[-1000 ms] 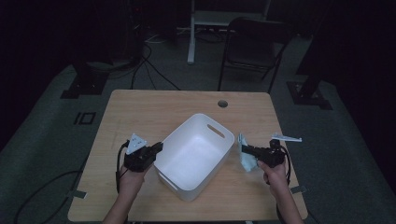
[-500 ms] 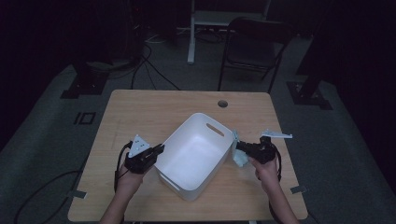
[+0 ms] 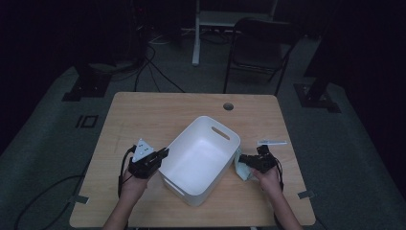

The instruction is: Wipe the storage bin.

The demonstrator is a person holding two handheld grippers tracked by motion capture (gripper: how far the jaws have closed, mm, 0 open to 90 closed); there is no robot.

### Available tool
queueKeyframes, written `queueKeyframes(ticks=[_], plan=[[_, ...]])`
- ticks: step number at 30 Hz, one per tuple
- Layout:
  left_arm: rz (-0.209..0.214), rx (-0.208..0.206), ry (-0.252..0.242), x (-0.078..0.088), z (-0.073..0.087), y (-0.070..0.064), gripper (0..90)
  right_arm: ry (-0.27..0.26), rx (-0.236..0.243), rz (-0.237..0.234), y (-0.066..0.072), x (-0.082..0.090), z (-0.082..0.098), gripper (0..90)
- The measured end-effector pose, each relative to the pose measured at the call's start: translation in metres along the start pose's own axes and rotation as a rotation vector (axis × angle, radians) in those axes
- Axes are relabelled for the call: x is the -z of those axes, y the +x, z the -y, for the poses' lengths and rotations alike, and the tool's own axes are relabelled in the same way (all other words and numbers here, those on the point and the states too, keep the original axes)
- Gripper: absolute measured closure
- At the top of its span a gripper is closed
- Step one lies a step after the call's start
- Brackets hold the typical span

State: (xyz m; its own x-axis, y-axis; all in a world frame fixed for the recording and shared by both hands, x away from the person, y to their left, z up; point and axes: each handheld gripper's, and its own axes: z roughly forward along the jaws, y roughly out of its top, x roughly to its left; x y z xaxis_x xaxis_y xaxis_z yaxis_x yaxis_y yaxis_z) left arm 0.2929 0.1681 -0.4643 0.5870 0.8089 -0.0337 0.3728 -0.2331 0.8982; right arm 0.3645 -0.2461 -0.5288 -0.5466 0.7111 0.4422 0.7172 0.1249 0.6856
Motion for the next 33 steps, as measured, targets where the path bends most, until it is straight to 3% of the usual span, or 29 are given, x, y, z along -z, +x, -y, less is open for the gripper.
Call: queueKeyframes(ticks=[3,6,9,15,19,23,27,33], plan=[[-0.007,-0.003,-0.001,0.0,0.0,-0.001,87.2,0.05,-0.014,0.019,-0.005,-0.011,0.005,83.0],[-0.018,-0.006,0.012,0.0,-0.001,-0.002,87.2,0.045,-0.024,-0.007,-0.006,-0.01,0.005,83.1],[-0.026,-0.009,0.015,0.0,-0.001,-0.004,87.2,-0.009,-0.007,-0.039,0.002,0.003,0.001,83.0],[-0.015,-0.01,0.012,0.0,-0.001,-0.003,87.2,-0.188,0.016,-0.177,0.023,0.041,-0.011,82.9],[-0.018,-0.028,0.016,0.0,-0.001,-0.004,87.0,-0.209,0.056,-0.148,0.032,0.046,-0.015,82.4],[-0.022,-0.037,0.014,0.0,-0.001,-0.004,86.8,-0.221,0.029,-0.142,0.032,0.042,-0.014,80.8],[-0.018,-0.035,0.014,0.0,-0.001,-0.004,86.7,-0.22,0.044,-0.124,0.032,0.042,-0.015,81.5],[-0.016,-0.031,0.017,0.0,-0.001,-0.004,86.8,-0.286,0.065,-0.076,0.037,0.046,-0.014,82.4]])
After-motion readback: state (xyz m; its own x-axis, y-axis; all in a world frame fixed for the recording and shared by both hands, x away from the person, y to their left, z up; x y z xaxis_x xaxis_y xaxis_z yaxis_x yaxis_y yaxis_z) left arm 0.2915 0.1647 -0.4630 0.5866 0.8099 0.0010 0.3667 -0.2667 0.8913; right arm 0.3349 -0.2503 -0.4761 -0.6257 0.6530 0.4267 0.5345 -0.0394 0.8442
